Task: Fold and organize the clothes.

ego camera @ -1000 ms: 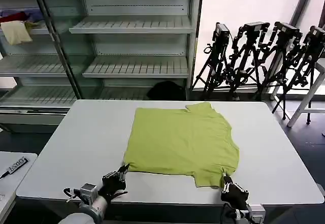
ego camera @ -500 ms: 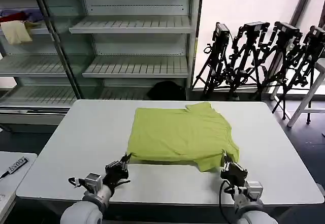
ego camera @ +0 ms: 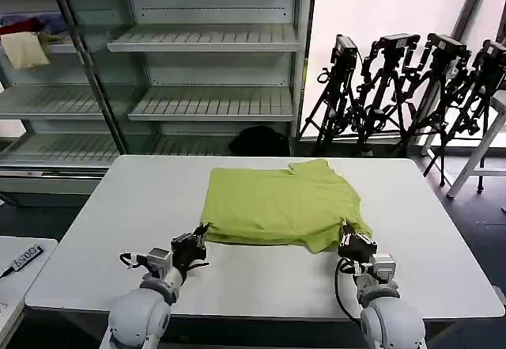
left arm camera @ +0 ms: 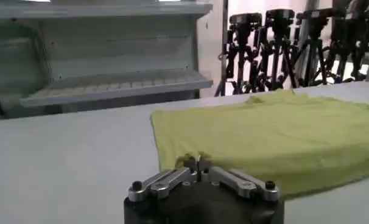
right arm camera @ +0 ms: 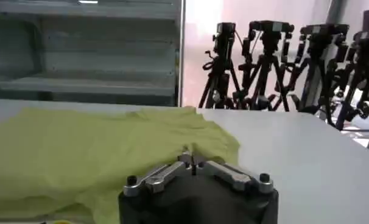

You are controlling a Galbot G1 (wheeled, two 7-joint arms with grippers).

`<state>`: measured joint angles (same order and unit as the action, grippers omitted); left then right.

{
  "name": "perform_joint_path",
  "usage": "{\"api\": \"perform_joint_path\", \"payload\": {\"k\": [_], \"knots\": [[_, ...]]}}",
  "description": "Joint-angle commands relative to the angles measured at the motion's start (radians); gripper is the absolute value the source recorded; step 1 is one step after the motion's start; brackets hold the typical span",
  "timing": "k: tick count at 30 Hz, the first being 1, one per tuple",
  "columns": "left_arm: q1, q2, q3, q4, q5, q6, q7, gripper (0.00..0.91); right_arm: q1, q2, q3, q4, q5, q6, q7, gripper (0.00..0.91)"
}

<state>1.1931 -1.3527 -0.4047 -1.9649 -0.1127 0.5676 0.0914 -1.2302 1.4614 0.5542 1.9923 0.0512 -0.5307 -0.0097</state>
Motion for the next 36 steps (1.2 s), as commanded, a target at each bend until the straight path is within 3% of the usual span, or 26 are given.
{"api": "perform_joint_path", "payload": {"k": [1,19,20,21,22,36], "knots": [[-0.04,0.001,0.01,0.034,0.036,0.008,-0.002,0.0,0.037,0.003,0.003,-0.039,-0.008,-0.002,-0.002,0.0],[-0.108,-0.001,0.025,0.109,0.108,0.008,0.001,0.0,0.106,0.007,-0.012,-0.11,-0.042,-0.021,-0.024,0.0],[-0.11,0.0,0.025,0.114,0.11,0.008,0.002,0.071,0.109,0.007,-0.012,-0.112,-0.045,-0.022,-0.026,0.443],[-0.111,0.0,0.025,0.117,0.114,0.007,0.003,0.504,0.112,0.007,-0.013,-0.114,-0.046,-0.023,-0.026,0.907],[-0.112,0.001,0.026,0.12,0.119,0.006,0.004,0.907,0.114,0.007,-0.013,-0.118,-0.05,-0.024,-0.026,0.907],[-0.12,-0.006,0.02,0.111,0.144,-0.01,0.007,0.907,0.138,0.013,-0.009,-0.127,-0.056,-0.019,-0.012,0.907]]}}
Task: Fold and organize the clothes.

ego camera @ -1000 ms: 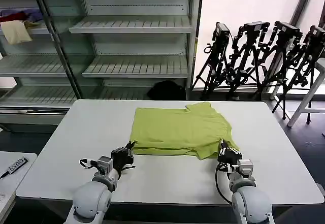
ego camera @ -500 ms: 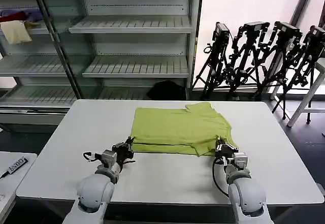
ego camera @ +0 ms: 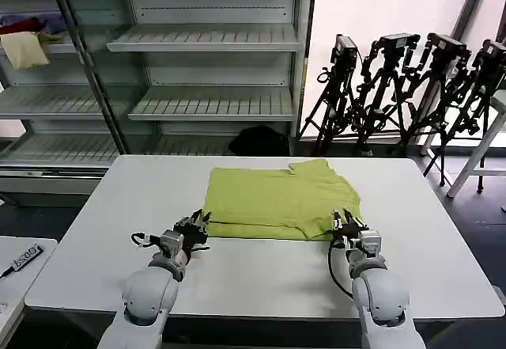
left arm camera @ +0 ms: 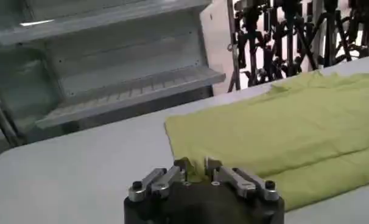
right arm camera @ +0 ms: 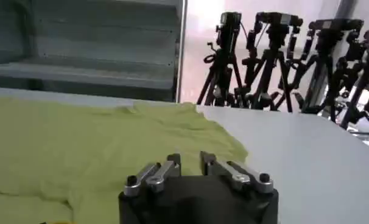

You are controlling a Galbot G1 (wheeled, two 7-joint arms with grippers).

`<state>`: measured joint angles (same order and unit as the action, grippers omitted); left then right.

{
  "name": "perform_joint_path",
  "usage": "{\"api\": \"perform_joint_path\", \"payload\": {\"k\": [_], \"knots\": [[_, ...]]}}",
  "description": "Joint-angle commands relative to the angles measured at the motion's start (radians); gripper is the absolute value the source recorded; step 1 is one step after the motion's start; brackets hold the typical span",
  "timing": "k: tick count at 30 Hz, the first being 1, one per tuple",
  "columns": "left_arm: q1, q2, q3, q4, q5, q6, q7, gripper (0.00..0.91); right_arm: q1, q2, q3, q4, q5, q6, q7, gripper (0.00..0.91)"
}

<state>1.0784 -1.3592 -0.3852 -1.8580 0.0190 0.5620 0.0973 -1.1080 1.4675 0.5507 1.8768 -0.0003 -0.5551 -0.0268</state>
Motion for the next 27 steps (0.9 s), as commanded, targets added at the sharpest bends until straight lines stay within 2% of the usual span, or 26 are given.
{"api": "perform_joint_path", "payload": {"k": [1,6,12,15,20,23,24,25,26,27], "knots": [[-0.004,0.001,0.0,0.0,0.012,-0.004,-0.001,0.907,0.011,0.004,-0.002,-0.007,-0.004,0.004,0.004,0.907],[0.034,-0.002,-0.002,-0.032,0.009,-0.001,0.001,0.907,-0.058,-0.021,0.03,0.049,0.008,-0.001,-0.009,0.907],[0.097,0.004,0.001,-0.049,0.001,-0.004,0.01,0.907,-0.155,-0.052,0.082,0.104,0.085,0.02,-0.002,0.907],[0.109,0.003,-0.001,-0.054,0.0,-0.008,0.012,0.907,-0.182,-0.062,0.097,0.107,0.095,0.031,-0.003,0.856],[0.121,0.003,-0.004,-0.056,-0.001,-0.014,0.012,0.907,-0.201,-0.07,0.116,0.1,0.111,0.042,-0.002,0.826],[0.124,0.003,-0.003,-0.051,-0.002,-0.018,0.011,0.907,-0.206,-0.072,0.123,0.09,0.113,0.047,-0.002,0.736],[0.124,0.002,-0.004,-0.048,-0.003,-0.018,0.01,0.907,-0.207,-0.074,0.125,0.081,0.116,0.051,-0.002,0.655],[0.123,0.001,-0.005,-0.045,-0.005,-0.019,0.01,0.907,-0.207,-0.075,0.125,0.076,0.116,0.053,-0.002,0.484],[0.122,0.001,-0.007,-0.041,-0.006,-0.019,0.01,0.907,-0.206,-0.076,0.125,0.066,0.117,0.056,-0.002,0.443],[0.12,0.0,-0.008,-0.038,-0.006,-0.019,0.01,0.907,-0.204,-0.076,0.125,0.06,0.117,0.057,-0.001,0.322]]}}
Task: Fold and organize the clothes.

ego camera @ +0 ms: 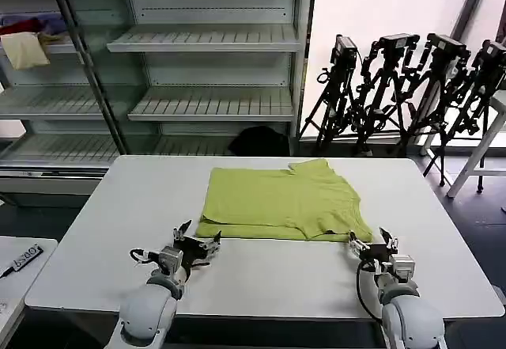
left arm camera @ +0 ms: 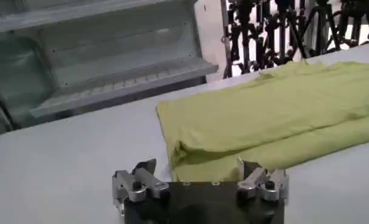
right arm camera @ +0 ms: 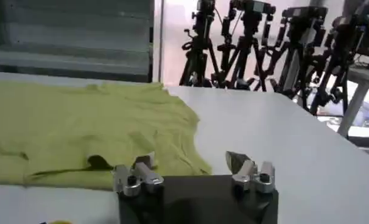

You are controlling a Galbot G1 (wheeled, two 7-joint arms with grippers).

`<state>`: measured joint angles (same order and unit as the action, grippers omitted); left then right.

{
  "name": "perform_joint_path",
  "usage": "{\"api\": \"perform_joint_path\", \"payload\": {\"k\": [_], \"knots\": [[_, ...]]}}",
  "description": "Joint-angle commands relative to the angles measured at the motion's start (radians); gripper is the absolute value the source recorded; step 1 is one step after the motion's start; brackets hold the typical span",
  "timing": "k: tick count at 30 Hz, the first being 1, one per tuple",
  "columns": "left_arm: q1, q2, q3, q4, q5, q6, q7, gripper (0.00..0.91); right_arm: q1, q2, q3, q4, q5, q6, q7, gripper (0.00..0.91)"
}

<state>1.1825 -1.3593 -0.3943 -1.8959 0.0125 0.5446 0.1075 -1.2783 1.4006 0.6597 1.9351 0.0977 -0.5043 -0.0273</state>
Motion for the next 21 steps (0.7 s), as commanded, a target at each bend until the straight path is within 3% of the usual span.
{"api": "perform_joint_path", "payload": {"k": [1,4,6,13,14,15,16,18,21], "knots": [[0.015,0.0,0.0,0.002,-0.002,-0.002,0.0,0.907,-0.029,-0.007,0.016,-0.005,0.017,0.007,-0.001,0.272],[0.011,0.001,-0.001,0.007,-0.005,-0.002,0.0,0.907,-0.018,-0.004,0.014,-0.021,0.012,0.007,-0.001,0.081],[0.008,0.001,-0.001,0.011,-0.005,-0.001,0.0,0.907,-0.014,-0.003,0.011,-0.028,0.001,0.007,-0.005,0.01],[0.001,0.001,0.005,0.029,-0.005,0.007,0.001,0.877,-0.006,0.009,0.0,-0.038,-0.029,-0.003,-0.015,0.0],[0.0,0.001,0.005,0.031,-0.005,0.009,0.001,0.605,-0.005,0.009,0.0,-0.038,-0.029,-0.005,-0.016,0.0],[-0.003,0.001,0.007,0.036,-0.006,0.011,0.002,0.474,-0.005,0.01,-0.001,-0.036,-0.029,-0.007,-0.015,0.0],[-0.004,0.002,0.007,0.037,-0.009,0.013,0.003,0.171,-0.005,0.009,-0.001,-0.036,-0.029,-0.007,-0.016,0.0],[-0.007,0.002,0.009,0.039,-0.011,0.015,0.004,0.01,-0.004,0.008,0.0,-0.031,-0.029,-0.009,-0.016,0.0],[-0.01,0.005,0.01,0.041,-0.017,0.019,0.009,0.01,-0.004,0.007,0.0,-0.026,-0.029,-0.009,-0.016,0.0]]}}
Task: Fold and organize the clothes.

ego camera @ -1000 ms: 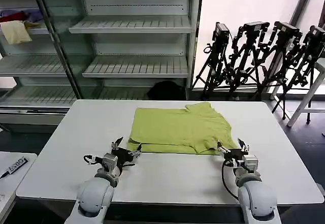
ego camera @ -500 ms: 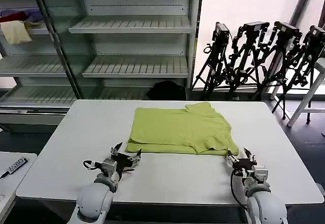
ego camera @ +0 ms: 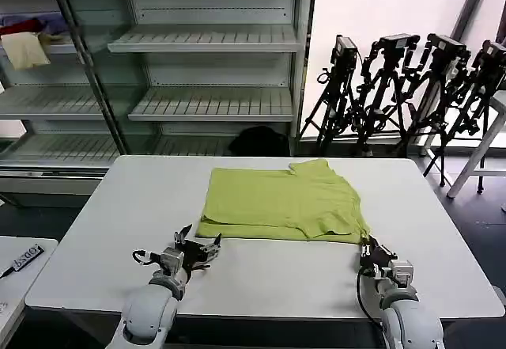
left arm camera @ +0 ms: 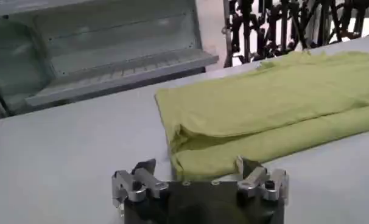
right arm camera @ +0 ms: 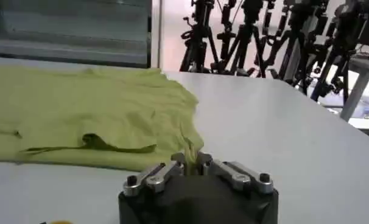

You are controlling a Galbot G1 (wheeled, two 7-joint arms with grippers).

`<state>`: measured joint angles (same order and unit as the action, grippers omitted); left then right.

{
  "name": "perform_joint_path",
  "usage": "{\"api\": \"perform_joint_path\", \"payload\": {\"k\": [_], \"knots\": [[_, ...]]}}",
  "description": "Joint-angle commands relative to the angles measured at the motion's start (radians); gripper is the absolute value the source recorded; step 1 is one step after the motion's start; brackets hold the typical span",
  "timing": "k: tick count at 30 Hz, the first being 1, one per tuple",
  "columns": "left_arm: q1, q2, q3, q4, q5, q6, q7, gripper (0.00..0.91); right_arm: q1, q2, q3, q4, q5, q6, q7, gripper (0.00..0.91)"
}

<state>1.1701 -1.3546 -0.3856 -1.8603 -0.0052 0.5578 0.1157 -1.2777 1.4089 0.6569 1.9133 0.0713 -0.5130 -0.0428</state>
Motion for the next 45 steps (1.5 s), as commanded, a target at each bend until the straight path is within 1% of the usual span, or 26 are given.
{"api": "perform_joint_path", "payload": {"k": [1,13,20,24,30,32,37,41,45], "knots": [[0.001,0.001,0.0,0.006,-0.007,0.006,0.003,0.01,-0.004,-0.001,0.003,-0.003,-0.003,-0.001,-0.001,0.0],[0.01,0.008,-0.022,0.009,-0.089,0.018,0.008,0.0,-0.004,-0.002,-0.002,0.017,-0.01,-0.004,-0.007,0.0],[0.018,0.01,-0.03,-0.008,-0.092,0.004,0.007,0.0,-0.018,-0.006,-0.002,0.042,-0.004,-0.006,-0.017,0.0],[0.038,0.015,-0.031,-0.028,-0.078,-0.001,0.007,0.0,-0.042,-0.008,-0.004,0.07,0.014,-0.021,-0.024,0.0],[0.157,0.033,-0.091,-0.155,-0.066,0.008,0.029,0.0,-0.141,-0.022,-0.015,0.159,0.088,-0.049,-0.025,0.0],[0.191,0.039,-0.122,-0.204,-0.074,0.013,0.042,0.0,-0.186,-0.019,-0.024,0.213,0.119,-0.065,-0.021,0.0],[0.334,0.06,-0.221,-0.336,-0.136,0.018,0.045,0.0,-0.275,-0.018,-0.058,0.313,0.092,-0.066,-0.012,0.0],[0.424,0.06,-0.285,-0.365,-0.166,-0.001,0.044,0.0,-0.309,-0.011,-0.078,0.353,0.066,-0.067,-0.003,0.0],[0.478,0.062,-0.329,-0.367,-0.169,-0.022,0.032,0.0,-0.331,-0.003,-0.101,0.365,0.034,-0.067,0.004,0.0]]}}
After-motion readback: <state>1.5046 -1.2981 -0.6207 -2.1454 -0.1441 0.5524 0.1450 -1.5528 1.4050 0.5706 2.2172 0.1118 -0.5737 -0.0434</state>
